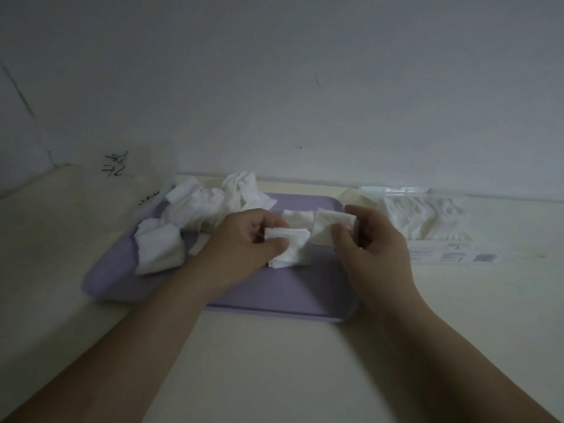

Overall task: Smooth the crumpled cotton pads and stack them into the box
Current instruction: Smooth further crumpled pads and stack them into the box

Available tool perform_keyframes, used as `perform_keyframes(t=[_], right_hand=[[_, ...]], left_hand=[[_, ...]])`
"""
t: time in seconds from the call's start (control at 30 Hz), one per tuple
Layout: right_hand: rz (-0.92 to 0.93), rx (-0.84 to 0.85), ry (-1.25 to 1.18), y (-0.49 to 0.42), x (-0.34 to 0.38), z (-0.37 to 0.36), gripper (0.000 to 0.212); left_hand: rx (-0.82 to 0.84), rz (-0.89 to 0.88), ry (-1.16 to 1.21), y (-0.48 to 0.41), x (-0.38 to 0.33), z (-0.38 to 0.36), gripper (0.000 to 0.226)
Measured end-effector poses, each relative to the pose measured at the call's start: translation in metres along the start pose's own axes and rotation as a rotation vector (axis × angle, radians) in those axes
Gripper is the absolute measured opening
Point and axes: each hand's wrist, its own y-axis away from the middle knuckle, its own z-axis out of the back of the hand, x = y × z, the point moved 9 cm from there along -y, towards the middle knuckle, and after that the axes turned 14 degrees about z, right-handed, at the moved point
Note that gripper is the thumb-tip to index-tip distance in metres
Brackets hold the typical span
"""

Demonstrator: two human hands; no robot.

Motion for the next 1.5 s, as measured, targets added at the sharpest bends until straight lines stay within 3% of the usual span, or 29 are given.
perform_keyframes(t=[0.17,0.33,0.5,0.7,0.9,1.5], right_hand=[[0.010,-0.011,0.017,0.001,-0.002,0.002,0.033],[-0.004,-0.026,-0.011,0.000,-0.004,0.001,0.033],[0.008,-0.024,-0.031,0.001,-0.004,0.001,0.031],[-0.014,0.029,-0.200,0.005,-0.006,-0.012,0.038],[-0.036,0.097,-0.359,0.007,0.001,-0.021,0.019],[-0.140,0.184,-0.682,0.013,0.014,-0.032,0.020]], left_hand=[[-0.175,-0.302,-0.275,0.004,-0.015,0.001,0.017],[-0.312,-0.289,-0.224,0.014,-0.028,0.019,0.015],[-0.153,-0.108,0.202,0.013,-0.016,0.020,0.019],[0.121,-0.023,0.498,0.012,-0.012,-0.006,0.015],[0.083,-0.006,0.420,0.010,-0.004,-0.011,0.017],[-0.038,-0.064,0.329,0.014,-0.006,-0.006,0.015]])
